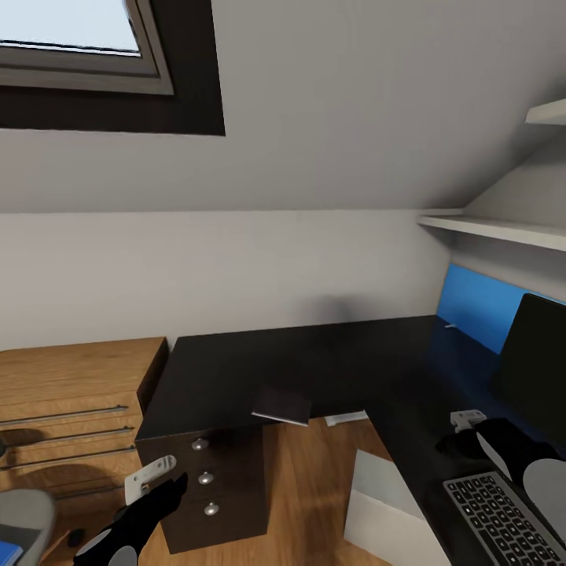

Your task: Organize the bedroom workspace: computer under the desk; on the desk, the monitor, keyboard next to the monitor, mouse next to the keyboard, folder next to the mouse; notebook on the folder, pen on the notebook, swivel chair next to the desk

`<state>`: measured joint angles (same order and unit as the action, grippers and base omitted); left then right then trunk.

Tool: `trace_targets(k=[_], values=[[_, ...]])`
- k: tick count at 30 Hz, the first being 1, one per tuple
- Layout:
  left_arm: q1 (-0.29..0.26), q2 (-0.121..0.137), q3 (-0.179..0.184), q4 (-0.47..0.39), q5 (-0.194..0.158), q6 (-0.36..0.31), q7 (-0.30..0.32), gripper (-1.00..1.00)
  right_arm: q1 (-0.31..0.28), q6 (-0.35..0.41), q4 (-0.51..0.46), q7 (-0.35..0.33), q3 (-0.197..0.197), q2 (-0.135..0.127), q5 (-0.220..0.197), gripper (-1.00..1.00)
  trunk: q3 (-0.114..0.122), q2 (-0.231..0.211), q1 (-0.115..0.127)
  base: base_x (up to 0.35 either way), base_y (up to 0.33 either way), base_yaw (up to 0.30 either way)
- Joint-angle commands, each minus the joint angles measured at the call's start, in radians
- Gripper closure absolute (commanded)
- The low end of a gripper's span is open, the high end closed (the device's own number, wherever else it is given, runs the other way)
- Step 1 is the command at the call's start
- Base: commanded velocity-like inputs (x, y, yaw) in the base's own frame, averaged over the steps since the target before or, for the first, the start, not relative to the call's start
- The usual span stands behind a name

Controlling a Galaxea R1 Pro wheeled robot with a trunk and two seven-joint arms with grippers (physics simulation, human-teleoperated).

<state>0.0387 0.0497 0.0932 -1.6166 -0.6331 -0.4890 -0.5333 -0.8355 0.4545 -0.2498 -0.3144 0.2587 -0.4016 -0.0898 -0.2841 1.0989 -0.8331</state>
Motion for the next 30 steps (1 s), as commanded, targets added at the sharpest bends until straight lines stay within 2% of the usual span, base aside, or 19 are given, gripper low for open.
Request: trace_targets(k=[1,7,19,24,30], values=[[0.0,0.001,0.002,-0.002,-0.01,0.0,-0.01,-1.0,-0.001,0.006,-0.002,0.0,0.007,0.004,-0.008,1.0,-0.004,0.008,-0.004,0.0,0.0,0.0],[0.0,0.001,0.002,-0.002,-0.01,0.0,-0.01,-1.0,-0.001,0.004,-0.002,0.0,0.007,0.014,-0.007,1.0,-0.023,0.05,-0.027,0.0,0.0,0.0],[0.0,0.001,0.002,-0.002,-0.01,0.0,-0.01,-1.0,-0.001,-0.005,-0.002,-0.001,0.005,0.014,-0.006,1.0,-0.061,0.134,-0.073,0.0,0.0,0.0],[0.0,0.001,0.002,-0.002,-0.01,0.0,-0.01,-1.0,-0.001,-0.006,-0.002,-0.003,0.005,0.012,-0.006,1.0,-0.061,0.134,-0.073,0.0,0.0,0.0],[0.0,0.001,0.002,-0.002,-0.01,0.0,-0.011,-1.0,-0.001,-0.007,-0.002,-0.003,0.006,0.012,-0.005,1.0,-0.08,0.176,-0.096,0.0,0.0,0.0]])
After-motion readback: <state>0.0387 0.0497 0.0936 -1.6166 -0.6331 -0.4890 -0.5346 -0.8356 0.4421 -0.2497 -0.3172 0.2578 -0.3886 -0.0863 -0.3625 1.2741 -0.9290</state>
